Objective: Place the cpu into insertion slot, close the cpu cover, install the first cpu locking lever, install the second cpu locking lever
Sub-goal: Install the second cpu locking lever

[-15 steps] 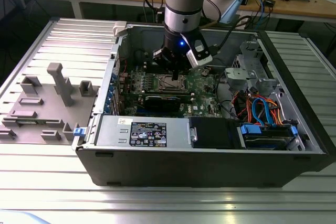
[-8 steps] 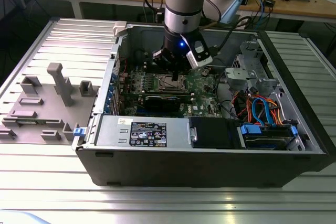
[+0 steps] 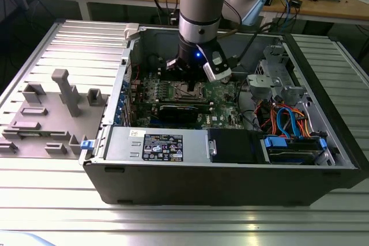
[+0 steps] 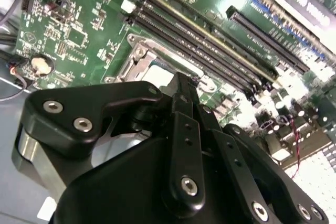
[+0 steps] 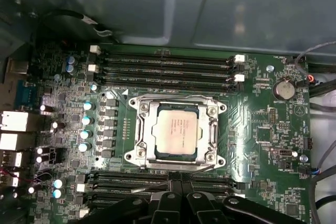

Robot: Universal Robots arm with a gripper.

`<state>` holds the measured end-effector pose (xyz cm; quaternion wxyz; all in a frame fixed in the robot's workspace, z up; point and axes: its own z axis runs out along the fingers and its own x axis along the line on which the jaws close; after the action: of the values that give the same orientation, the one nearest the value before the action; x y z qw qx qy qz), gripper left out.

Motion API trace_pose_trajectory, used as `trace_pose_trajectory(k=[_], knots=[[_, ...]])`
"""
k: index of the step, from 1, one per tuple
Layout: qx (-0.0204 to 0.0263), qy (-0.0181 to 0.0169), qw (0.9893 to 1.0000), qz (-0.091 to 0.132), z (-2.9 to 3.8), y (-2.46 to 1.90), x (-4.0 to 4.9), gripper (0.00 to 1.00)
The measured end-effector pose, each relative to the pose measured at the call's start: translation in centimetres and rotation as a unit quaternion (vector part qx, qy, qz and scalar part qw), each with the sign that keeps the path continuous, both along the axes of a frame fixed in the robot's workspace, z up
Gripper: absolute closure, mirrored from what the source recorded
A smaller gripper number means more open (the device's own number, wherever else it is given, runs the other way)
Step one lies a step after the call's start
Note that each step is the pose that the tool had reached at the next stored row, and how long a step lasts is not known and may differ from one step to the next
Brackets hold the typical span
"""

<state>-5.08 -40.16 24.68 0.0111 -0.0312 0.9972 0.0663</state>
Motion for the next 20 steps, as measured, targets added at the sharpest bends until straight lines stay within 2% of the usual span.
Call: trace_pose_trajectory(k=[2,3,5,8,11,12,16,20], knots=[[0.0008,0.0,1.0,0.002,-0.35,-0.12,-0.45,0.89],[0.001,0.0,1.0,0.003,-0.64,-0.18,-1.03,0.89],[0.0018,0.0,1.0,0.004,-0.9,-0.49,-1.3,0.89],[0.0117,0.0,0.9999,0.004,-1.19,-1.26,-1.69,0.89],[0.0203,0.0,0.9998,0.005,-1.33,-1.33,-2.2,0.89],[0.0218,0.0,0.9997,0.005,-1.4,-1.34,-2.49,0.89],[0.0247,0.0,0.9997,0.006,-1.87,-1.37,-3.67,0.89],[0.0261,0.0,0.9996,0.006,-2.5,-1.39,-4.15,0.89]])
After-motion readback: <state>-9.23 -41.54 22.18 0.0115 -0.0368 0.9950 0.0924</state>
